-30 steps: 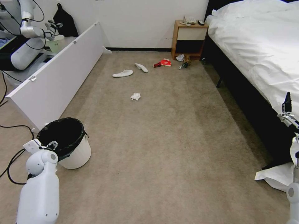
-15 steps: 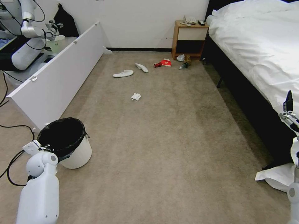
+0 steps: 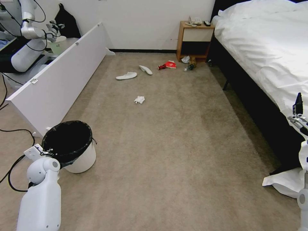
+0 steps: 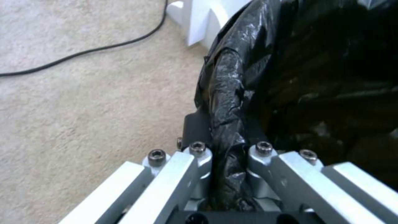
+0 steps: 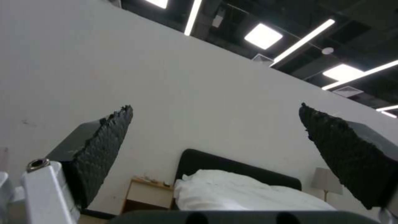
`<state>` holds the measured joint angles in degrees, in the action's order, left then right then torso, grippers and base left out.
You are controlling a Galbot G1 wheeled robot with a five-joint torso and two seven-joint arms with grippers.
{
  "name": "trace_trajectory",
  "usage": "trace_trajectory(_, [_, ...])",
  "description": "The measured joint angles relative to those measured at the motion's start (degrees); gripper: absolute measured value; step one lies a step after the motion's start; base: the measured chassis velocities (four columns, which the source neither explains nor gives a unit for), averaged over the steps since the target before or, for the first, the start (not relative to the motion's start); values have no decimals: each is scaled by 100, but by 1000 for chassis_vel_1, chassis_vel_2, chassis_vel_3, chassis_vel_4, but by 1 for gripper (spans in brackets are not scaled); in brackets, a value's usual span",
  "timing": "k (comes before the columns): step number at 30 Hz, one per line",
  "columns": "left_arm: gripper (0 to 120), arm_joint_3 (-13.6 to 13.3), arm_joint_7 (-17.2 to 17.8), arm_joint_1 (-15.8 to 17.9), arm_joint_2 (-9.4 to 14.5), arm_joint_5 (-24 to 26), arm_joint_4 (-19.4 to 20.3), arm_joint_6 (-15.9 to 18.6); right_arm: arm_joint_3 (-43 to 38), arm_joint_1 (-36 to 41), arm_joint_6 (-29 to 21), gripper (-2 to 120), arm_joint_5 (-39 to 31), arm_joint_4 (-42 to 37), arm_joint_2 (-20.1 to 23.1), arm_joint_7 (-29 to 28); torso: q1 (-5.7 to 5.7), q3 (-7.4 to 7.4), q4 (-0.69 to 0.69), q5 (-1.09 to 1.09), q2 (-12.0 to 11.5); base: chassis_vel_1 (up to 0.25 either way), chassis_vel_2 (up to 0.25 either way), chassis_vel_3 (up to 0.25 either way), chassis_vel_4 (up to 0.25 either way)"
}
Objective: Pick up the trash bin, then pick up the garbage from the floor and place it into the trash bin.
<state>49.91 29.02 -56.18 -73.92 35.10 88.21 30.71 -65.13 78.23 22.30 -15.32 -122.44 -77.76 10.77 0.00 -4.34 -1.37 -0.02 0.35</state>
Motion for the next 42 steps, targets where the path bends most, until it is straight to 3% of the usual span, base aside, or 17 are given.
trace_trajectory(5, [4,-84,-16,-87,-19,147,384,-14,-1,-5,-12,100,-14,37,34,-24,0,0,2,1,0,0,0,0,0])
trace_trajectory(15, [4,-341,135,-164,18,377,1778,230,-10,-22,-24,100,-50,94,84,-36,0,0,1,3,0,0,0,0,0])
trace_trajectory(23, [4,-638,84,-291,-9,419,2770,180,21,-17,-121,100,-131,102,107,-149,0,0,0,2,0,0,0,0,0])
trace_trajectory(32, [4,-831,-132,-477,-14,457,3358,63,92,72,-444,100,-232,78,105,-449,0,0,0,2,0,0,0,0,0])
trace_trajectory(42, [4,-831,-977,-641,-16,66,3545,-351,103,68,-808,100,-245,150,144,-885,0,0,1,2,0,0,0,0,0])
